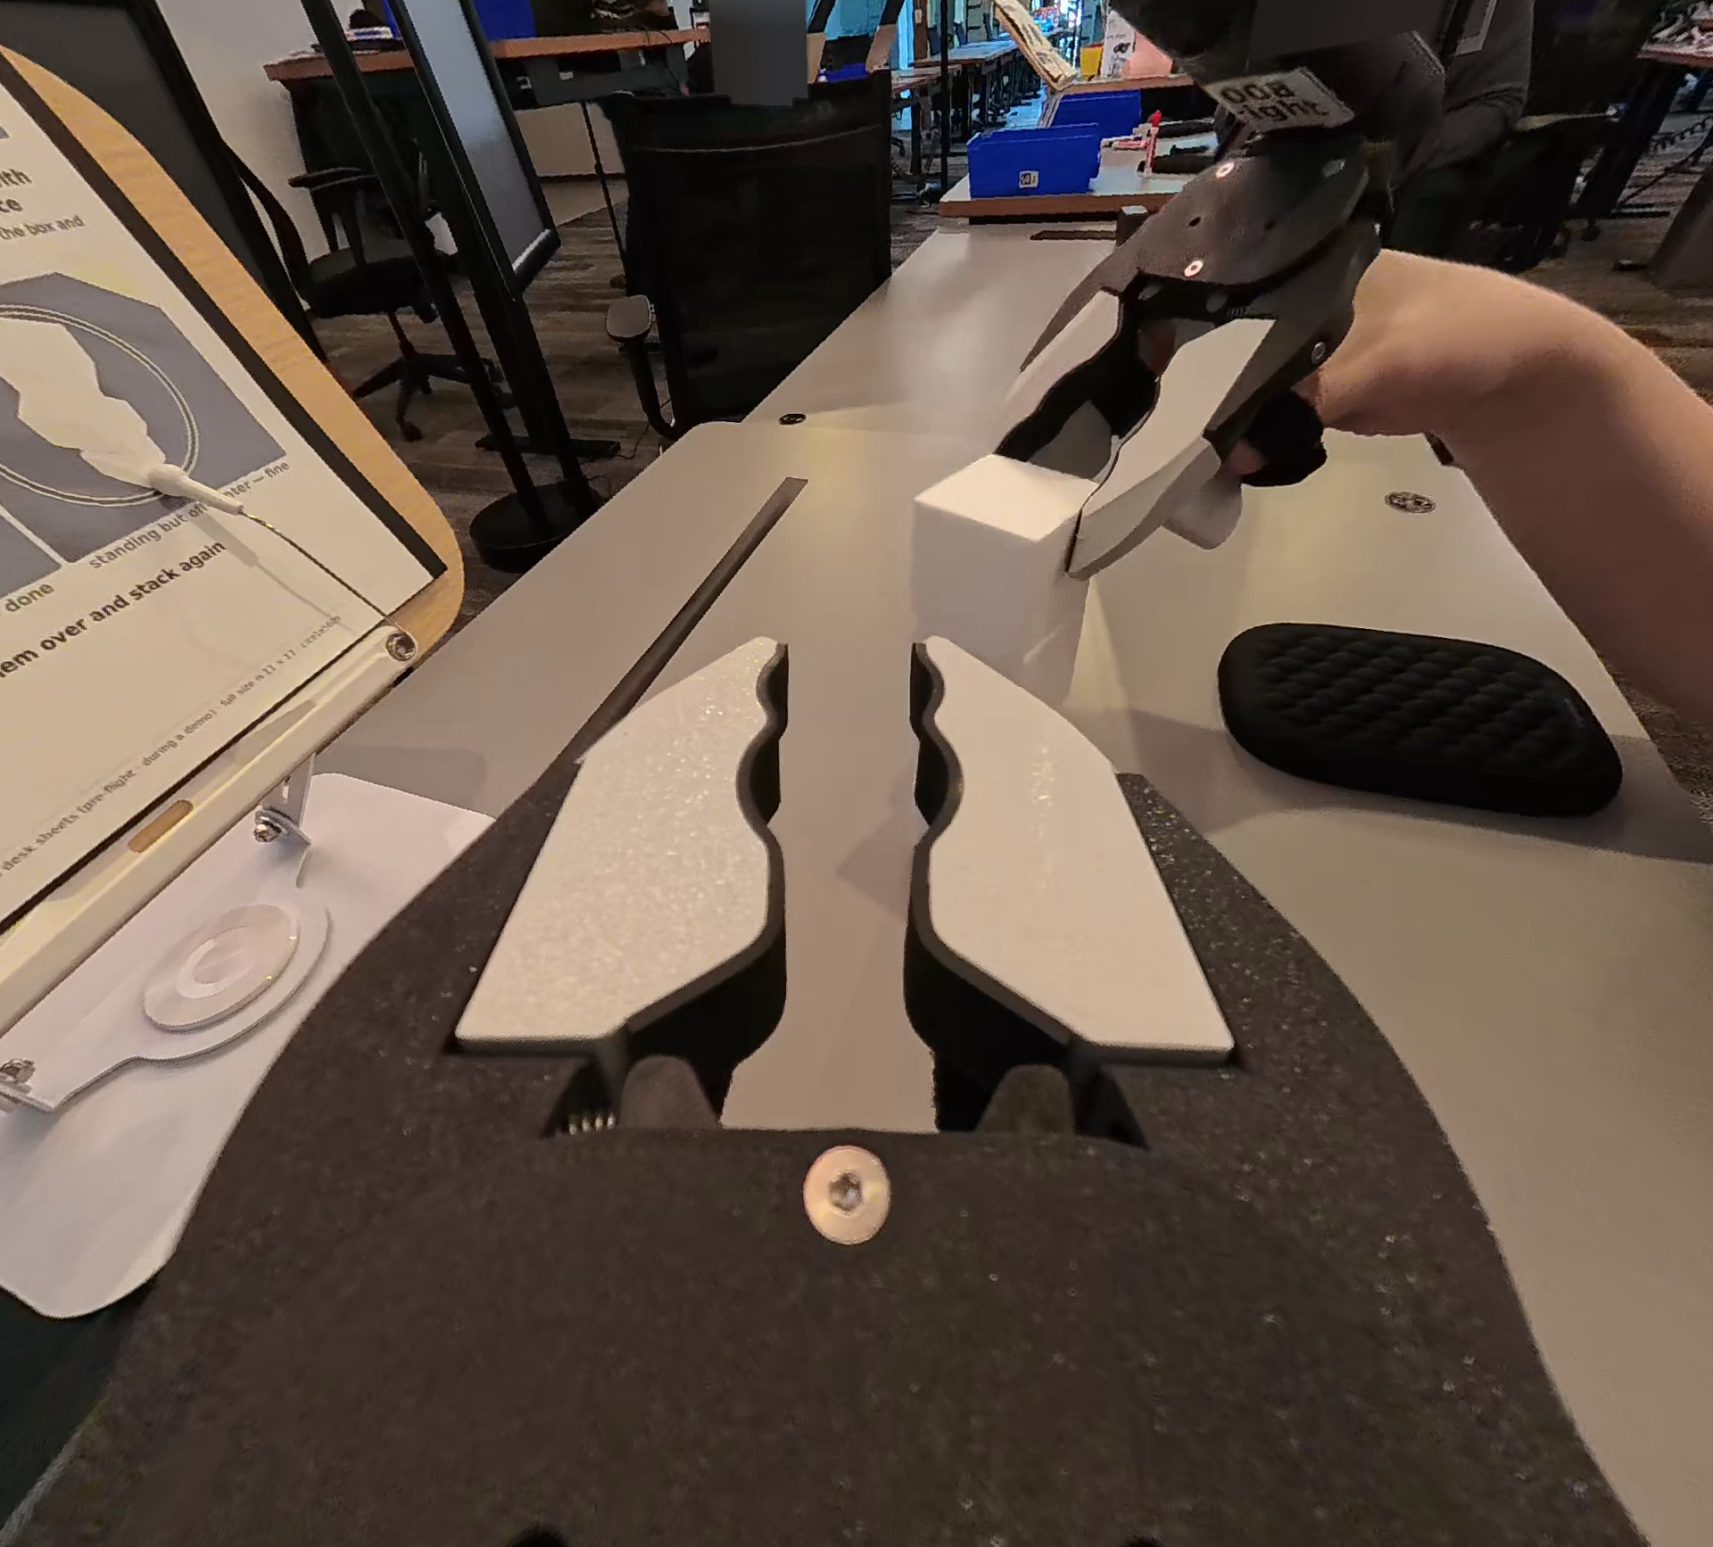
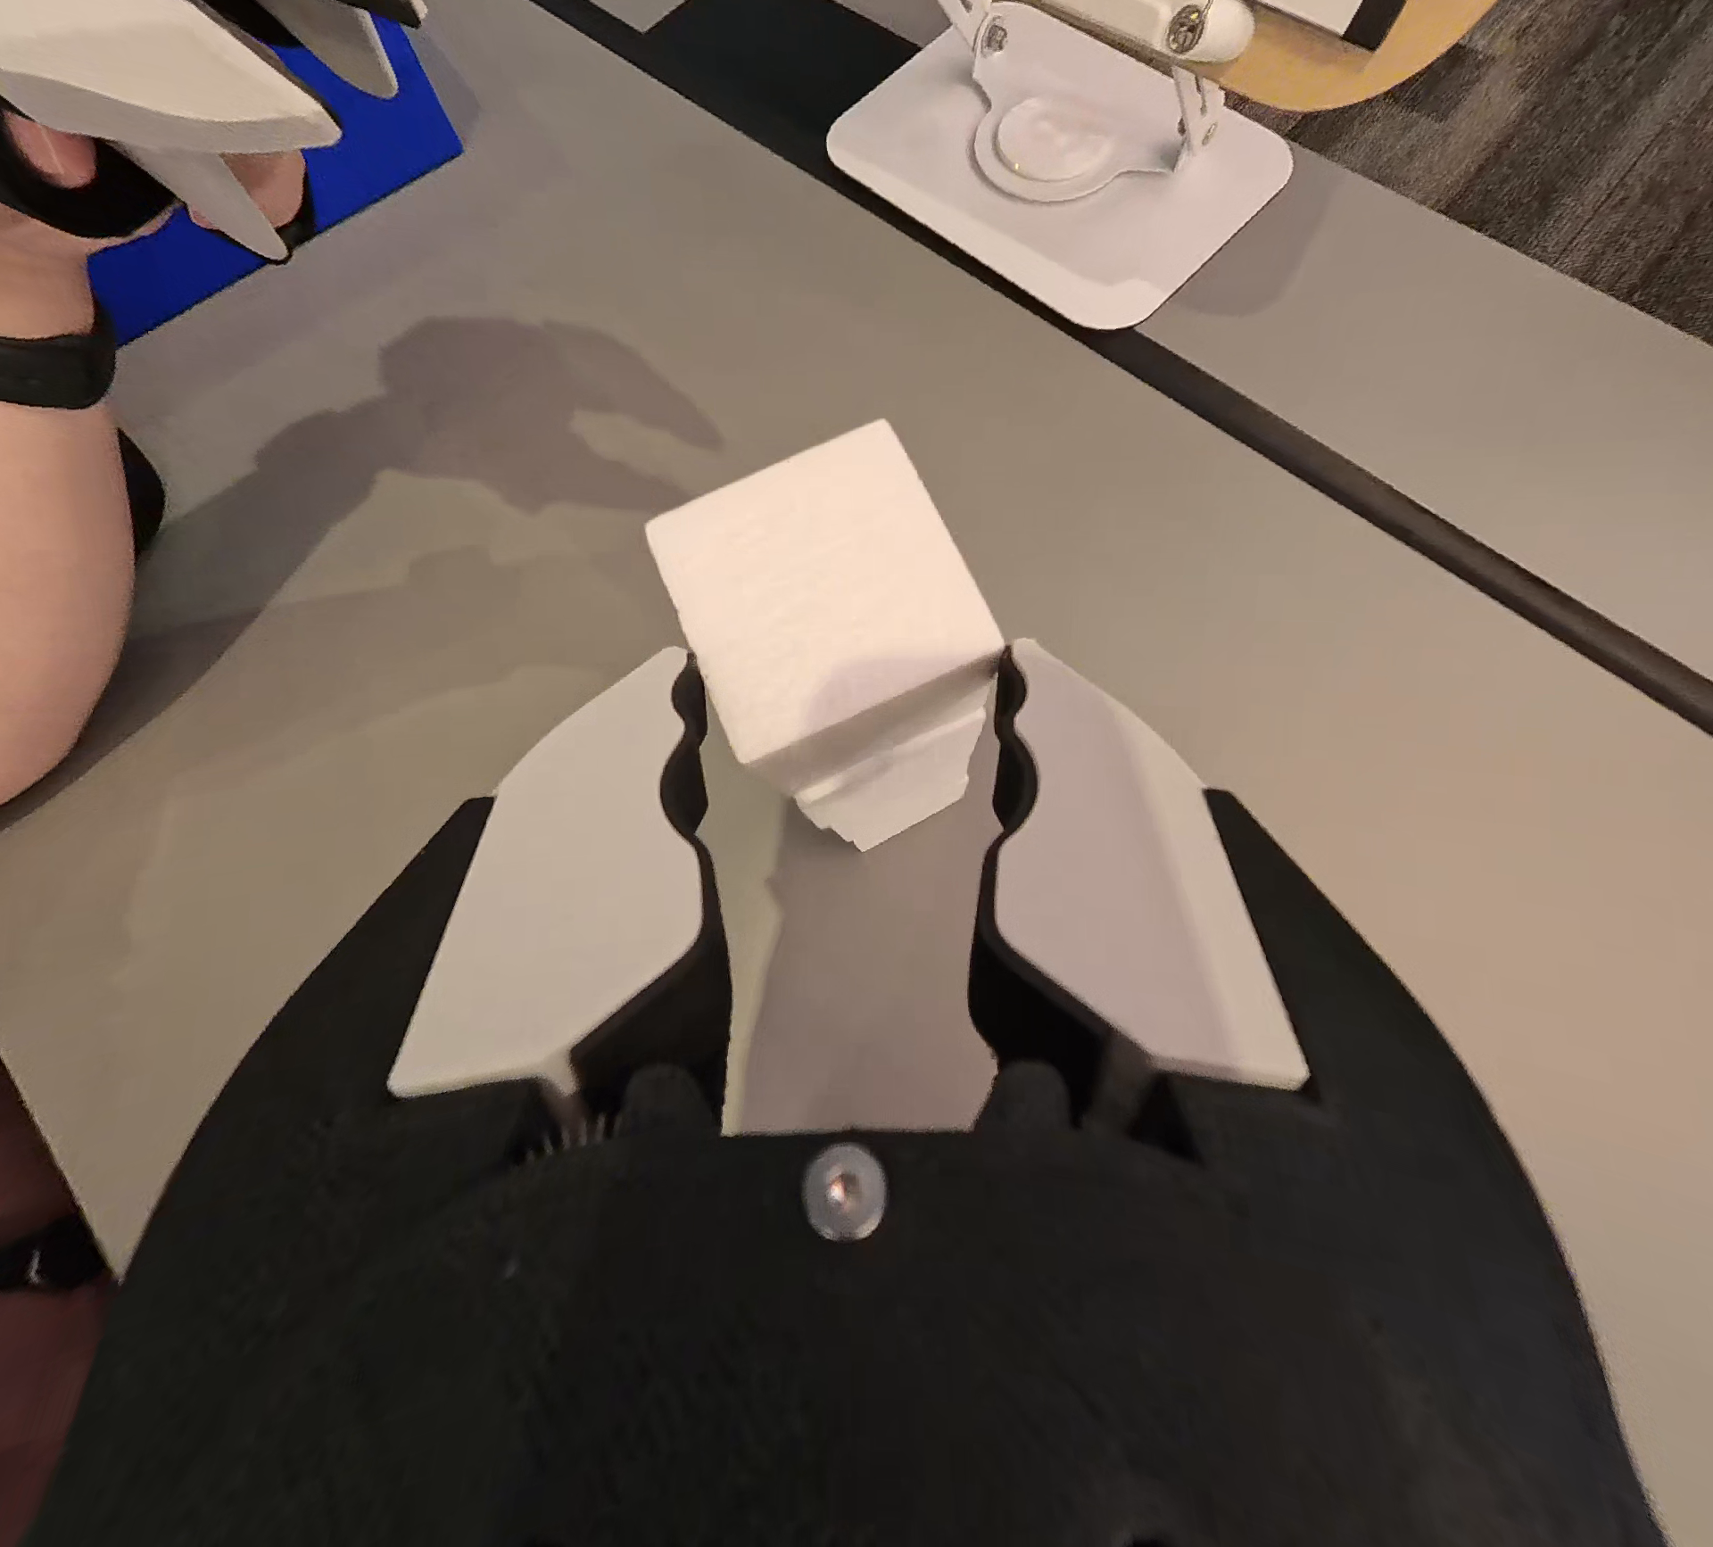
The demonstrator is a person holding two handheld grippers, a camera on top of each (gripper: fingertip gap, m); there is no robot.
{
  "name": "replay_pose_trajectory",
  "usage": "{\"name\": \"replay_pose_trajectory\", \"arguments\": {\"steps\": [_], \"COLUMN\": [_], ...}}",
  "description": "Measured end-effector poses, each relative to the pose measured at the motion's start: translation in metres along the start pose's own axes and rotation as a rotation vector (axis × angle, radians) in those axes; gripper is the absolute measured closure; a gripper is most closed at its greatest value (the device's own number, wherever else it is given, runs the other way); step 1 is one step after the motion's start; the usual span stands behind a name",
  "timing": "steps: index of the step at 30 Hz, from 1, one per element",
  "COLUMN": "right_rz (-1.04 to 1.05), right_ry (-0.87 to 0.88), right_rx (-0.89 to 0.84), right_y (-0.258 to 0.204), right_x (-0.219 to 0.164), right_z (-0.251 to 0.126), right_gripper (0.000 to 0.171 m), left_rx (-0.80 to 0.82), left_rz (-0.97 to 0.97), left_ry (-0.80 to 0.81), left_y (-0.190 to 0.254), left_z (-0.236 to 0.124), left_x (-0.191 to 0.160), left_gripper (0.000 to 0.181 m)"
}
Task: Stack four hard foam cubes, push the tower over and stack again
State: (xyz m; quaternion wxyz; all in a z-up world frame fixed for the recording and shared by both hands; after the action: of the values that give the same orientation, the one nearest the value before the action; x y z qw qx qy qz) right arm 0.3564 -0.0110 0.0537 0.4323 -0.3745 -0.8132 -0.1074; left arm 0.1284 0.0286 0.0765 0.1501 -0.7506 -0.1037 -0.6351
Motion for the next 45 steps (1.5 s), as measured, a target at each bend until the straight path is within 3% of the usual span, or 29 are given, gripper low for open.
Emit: {"name": "replay_pose_trajectory", "arguments": {"steps": [13, 16, 23, 25, 28, 29, 34, 37, 45], "right_rz": [-0.062, -0.095, -0.097, -0.029, 0.12, 0.184, 0.441, 0.581, 0.518], "right_ry": [-0.01, 0.019, 0.126, 0.131, 0.137, 0.15, 0.056, 0.006, -0.093], "right_rx": [-0.015, -0.024, -0.066, -0.123, -0.161, -0.178, -0.344, -0.318, -0.357], "right_y": [-0.003, -0.003, 0.001, 0.013, 0.037, 0.046, 0.083, 0.09, 0.073], "right_x": [0.001, -0.001, -0.05, -0.071, -0.093, -0.097, -0.115, -0.119, -0.096], "right_z": [0.0, -0.002, -0.019, -0.015, -0.006, -0.005, 0.004, 0.019, 0.053], "right_gripper": [0.11, 0.097, 0.087, 0.102, 0.163, 0.171, 0.171, 0.171, 0.171], "left_rx": [-0.009, 0.026, 0.56, 0.648, 0.714, 0.713, 0.7, 0.714, 0.708], "left_rz": [0.017, 0.031, -0.05, -0.065, -0.091, -0.105, -0.14, -0.138, -0.151], "left_ry": [-0.041, -0.067, -0.1, -0.099, -0.089, -0.091, -0.1, -0.1, -0.106], "left_y": [0.003, 0.001, -0.04, -0.045, -0.05, -0.051, -0.055, -0.057, -0.061], "left_z": [0.007, 0.009, 0.017, 0.019, 0.019, 0.019, 0.017, 0.015, 0.012], "left_x": [-0.005, -0.007, -0.019, -0.025, -0.032, -0.033, -0.035, -0.036, -0.037], "left_gripper": [0.157, 0.157, 0.156, 0.156, 0.155, 0.153, 0.147, 0.146, 0.146]}}
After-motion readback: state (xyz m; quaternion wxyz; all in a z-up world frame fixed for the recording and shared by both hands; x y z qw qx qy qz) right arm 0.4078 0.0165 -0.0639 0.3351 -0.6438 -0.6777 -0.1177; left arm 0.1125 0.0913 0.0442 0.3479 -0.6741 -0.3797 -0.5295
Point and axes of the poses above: each gripper's, where its closed fingertips meet, z out along the fingers, x out of its top, y = z × x across the jaws, the point moved 7 cm from there along -z, back along the fingers, and after that the axes turned 6 degrees about x, right-handed, at the moved point
